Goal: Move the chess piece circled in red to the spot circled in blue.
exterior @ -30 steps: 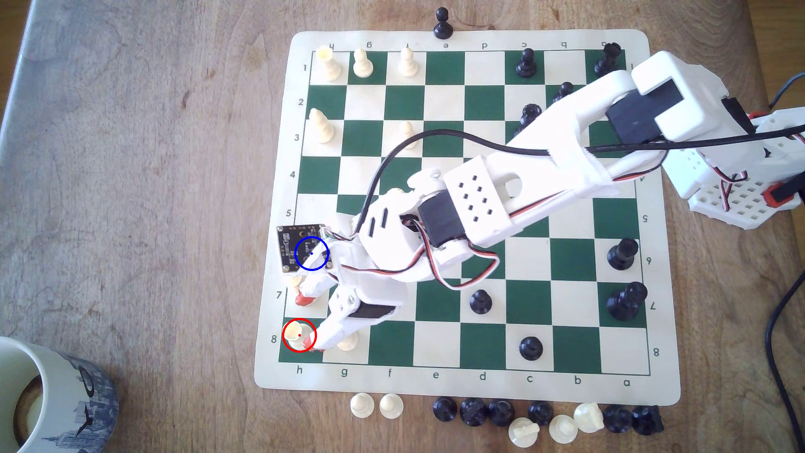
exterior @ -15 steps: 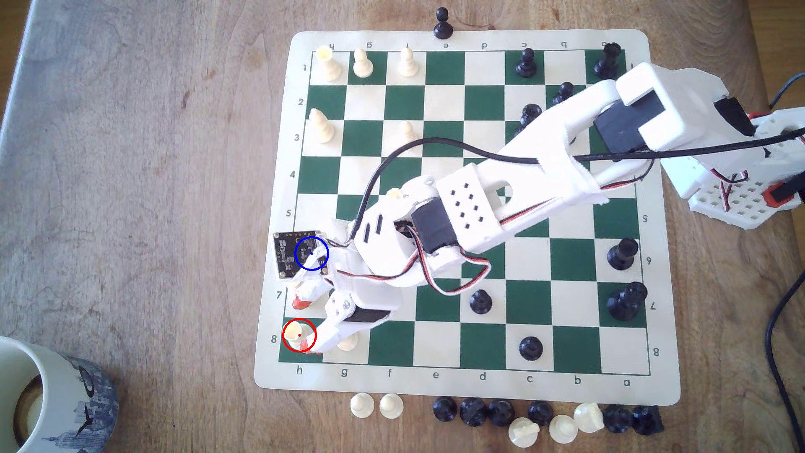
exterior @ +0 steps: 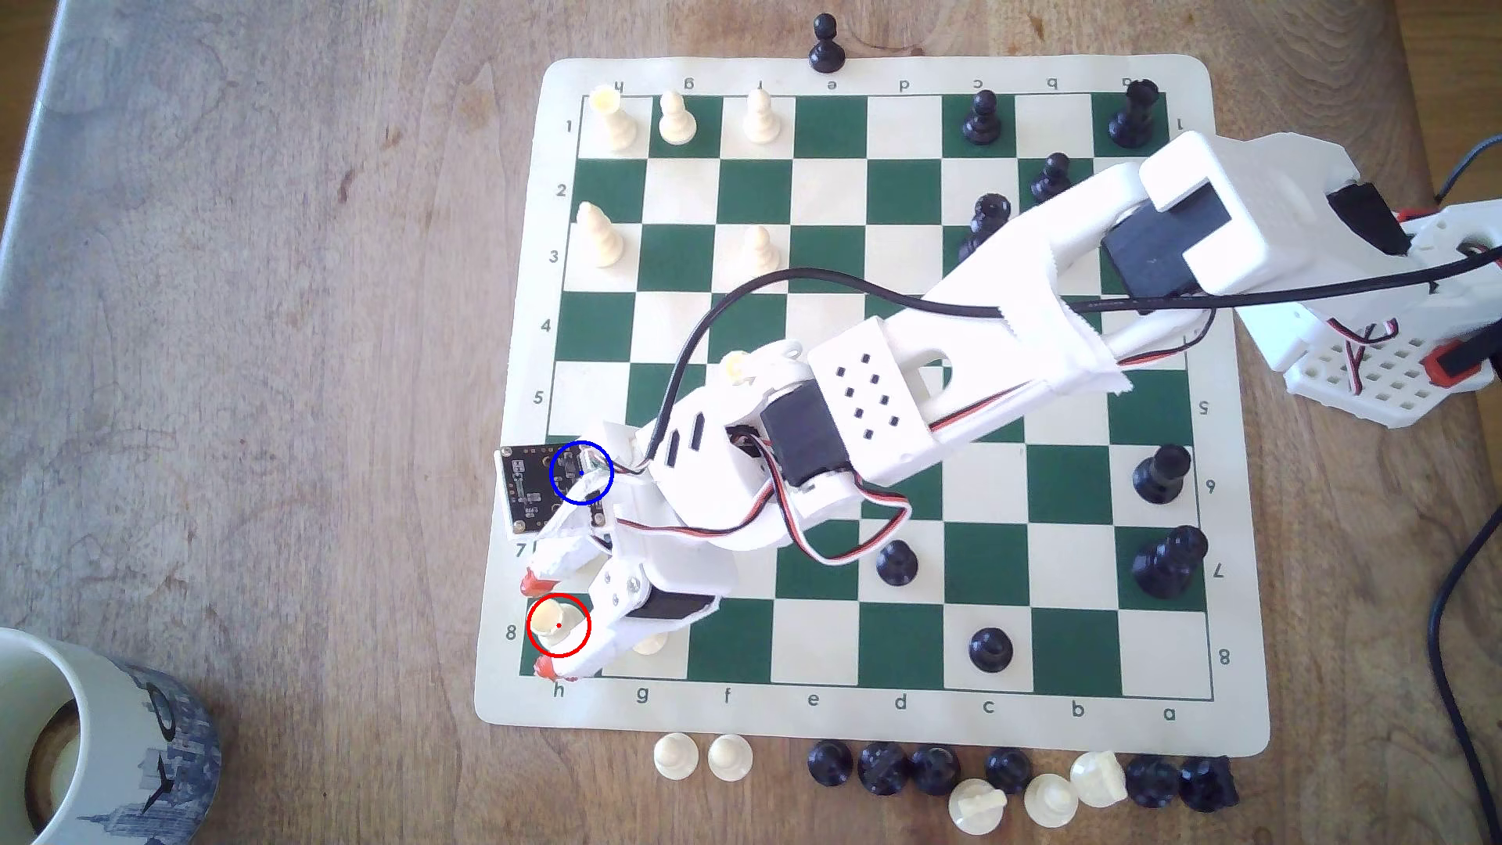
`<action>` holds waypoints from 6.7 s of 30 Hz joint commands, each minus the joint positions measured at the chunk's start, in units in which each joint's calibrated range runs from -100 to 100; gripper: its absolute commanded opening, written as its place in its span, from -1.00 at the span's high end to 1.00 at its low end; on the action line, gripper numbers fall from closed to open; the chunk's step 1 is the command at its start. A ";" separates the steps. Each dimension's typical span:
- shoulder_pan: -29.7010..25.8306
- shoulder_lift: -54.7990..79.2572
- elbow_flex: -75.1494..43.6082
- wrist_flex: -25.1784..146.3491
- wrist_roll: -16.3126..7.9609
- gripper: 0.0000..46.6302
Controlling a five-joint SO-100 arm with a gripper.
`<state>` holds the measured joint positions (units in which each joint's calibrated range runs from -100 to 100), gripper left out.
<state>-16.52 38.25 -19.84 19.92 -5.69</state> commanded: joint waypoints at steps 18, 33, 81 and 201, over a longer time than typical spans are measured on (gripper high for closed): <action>-0.81 0.97 -7.72 -1.41 0.59 0.37; -0.88 1.06 -8.36 -1.66 0.88 0.70; 6.47 -52.60 49.85 -8.95 1.27 0.99; 8.81 -35.96 37.70 -8.37 2.00 0.27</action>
<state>-6.78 17.30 14.23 9.64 -3.59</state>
